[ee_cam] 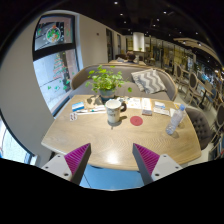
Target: Pour water
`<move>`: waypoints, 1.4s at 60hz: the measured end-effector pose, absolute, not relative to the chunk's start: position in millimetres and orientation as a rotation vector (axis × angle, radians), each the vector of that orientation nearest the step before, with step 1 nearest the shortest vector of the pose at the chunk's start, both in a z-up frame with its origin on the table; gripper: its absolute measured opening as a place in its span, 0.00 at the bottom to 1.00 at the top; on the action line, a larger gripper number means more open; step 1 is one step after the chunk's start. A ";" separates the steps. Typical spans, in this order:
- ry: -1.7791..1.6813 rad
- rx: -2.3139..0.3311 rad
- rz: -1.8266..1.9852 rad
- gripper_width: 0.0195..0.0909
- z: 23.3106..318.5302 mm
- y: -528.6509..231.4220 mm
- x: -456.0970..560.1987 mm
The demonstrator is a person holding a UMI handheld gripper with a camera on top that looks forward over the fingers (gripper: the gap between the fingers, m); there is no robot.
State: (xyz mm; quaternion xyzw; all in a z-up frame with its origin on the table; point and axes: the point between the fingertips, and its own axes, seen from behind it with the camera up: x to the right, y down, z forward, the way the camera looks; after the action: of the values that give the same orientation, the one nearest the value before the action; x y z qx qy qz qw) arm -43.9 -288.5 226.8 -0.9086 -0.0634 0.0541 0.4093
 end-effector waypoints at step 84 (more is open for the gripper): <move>0.061 -2.074 -0.018 0.19 66.7 -1.2 297.0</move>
State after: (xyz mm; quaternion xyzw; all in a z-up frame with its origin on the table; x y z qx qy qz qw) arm 297.0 -1.2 66.7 -0.8606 0.0251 -0.0076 0.5086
